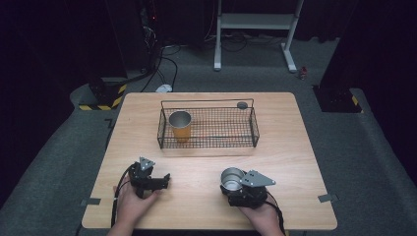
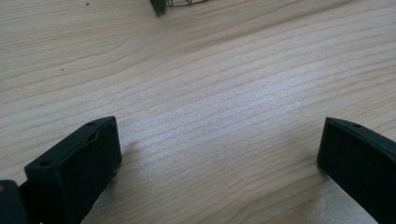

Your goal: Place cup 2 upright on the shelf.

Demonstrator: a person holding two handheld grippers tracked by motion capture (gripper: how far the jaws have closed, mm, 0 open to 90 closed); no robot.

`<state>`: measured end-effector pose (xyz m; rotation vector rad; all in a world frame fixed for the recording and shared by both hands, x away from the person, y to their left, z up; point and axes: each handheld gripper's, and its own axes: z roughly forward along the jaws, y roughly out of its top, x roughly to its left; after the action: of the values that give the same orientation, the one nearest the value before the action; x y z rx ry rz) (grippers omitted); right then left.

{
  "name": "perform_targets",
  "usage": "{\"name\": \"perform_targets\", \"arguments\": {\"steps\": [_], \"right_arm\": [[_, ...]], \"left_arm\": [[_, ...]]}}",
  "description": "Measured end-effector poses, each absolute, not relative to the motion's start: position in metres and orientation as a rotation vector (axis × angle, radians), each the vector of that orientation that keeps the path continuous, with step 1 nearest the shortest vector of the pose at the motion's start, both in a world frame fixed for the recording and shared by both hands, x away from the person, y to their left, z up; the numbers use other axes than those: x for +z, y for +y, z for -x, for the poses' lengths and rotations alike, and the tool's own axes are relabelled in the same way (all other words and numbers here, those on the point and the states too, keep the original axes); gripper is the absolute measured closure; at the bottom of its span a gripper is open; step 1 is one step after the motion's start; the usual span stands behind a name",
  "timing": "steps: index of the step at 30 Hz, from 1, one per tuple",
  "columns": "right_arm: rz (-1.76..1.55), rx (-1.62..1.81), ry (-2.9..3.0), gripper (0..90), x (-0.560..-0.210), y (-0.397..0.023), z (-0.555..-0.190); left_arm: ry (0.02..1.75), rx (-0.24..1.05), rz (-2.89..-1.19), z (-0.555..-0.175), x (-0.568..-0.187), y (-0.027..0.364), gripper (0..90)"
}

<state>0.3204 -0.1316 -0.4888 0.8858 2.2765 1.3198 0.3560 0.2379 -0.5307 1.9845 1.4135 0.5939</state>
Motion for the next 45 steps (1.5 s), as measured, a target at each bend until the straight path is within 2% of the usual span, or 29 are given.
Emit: {"name": "perform_targets", "arguments": {"steps": [18,37,45], "right_arm": [[-0.951,1.283,2.191,18.3,-0.476,-0.130,-0.338],[-1.012,1.283,2.081,18.4,-0.437,-0.104,-0.372],[-1.010,1.284,2.055,18.4,-0.422,-0.106,-0.383]], "left_arm": [[1.414,0.591,-1.988,-0.356,-0.530,0.238,0.0],[1.422,0.593,-1.982,-0.356,-0.530,0.238,0.0],[1.423,0.594,-1.986,-0.356,-0.530,0.238,0.0]]}}
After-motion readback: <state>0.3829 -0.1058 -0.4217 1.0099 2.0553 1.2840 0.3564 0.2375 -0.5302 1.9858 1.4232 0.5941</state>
